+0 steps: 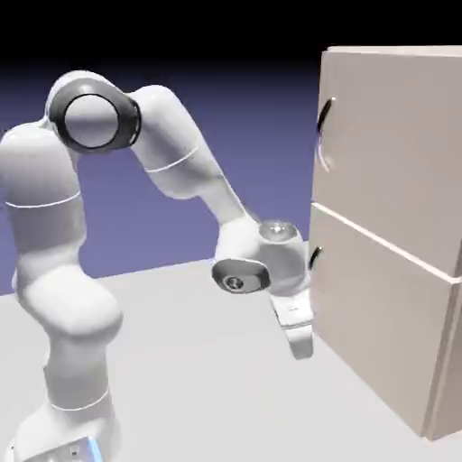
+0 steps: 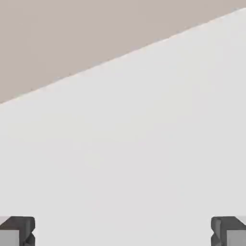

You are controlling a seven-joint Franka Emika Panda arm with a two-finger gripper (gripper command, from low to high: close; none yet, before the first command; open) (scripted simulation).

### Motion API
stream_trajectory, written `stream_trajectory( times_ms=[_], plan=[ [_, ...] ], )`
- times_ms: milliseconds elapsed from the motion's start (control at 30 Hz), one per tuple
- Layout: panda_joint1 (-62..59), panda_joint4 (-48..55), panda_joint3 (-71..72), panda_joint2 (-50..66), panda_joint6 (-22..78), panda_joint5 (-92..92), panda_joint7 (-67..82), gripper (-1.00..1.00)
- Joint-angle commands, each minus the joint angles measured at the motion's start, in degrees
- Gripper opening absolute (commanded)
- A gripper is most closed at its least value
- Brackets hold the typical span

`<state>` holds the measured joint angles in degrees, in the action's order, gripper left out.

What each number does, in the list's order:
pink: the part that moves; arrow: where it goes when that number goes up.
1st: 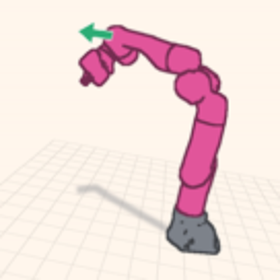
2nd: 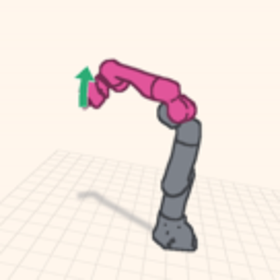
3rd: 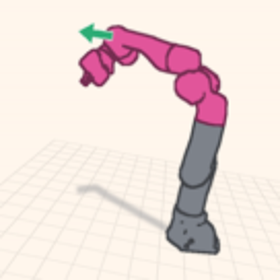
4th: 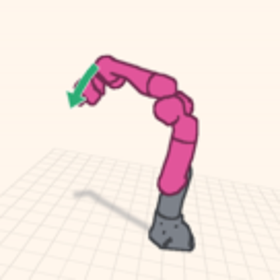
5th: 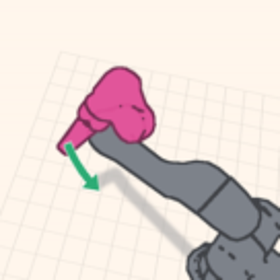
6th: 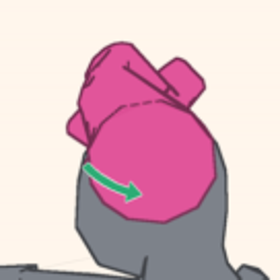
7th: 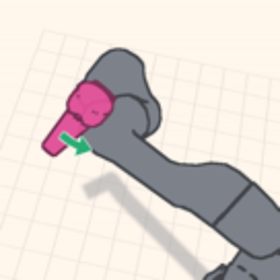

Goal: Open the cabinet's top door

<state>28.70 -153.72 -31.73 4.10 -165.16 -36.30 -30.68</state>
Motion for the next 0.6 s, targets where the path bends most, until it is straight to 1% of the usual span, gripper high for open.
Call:
stream_trajectory(
  times_ms=[0, 567],
  plan=[
    [1.6, 0.4, -1.8, 2.1, 0.5, -2.1, 0.7, 0.00],
    [28.6, 7.4, -32.3, 37.4, 9.0, -36.9, 12.0, 0.00]
  ],
)
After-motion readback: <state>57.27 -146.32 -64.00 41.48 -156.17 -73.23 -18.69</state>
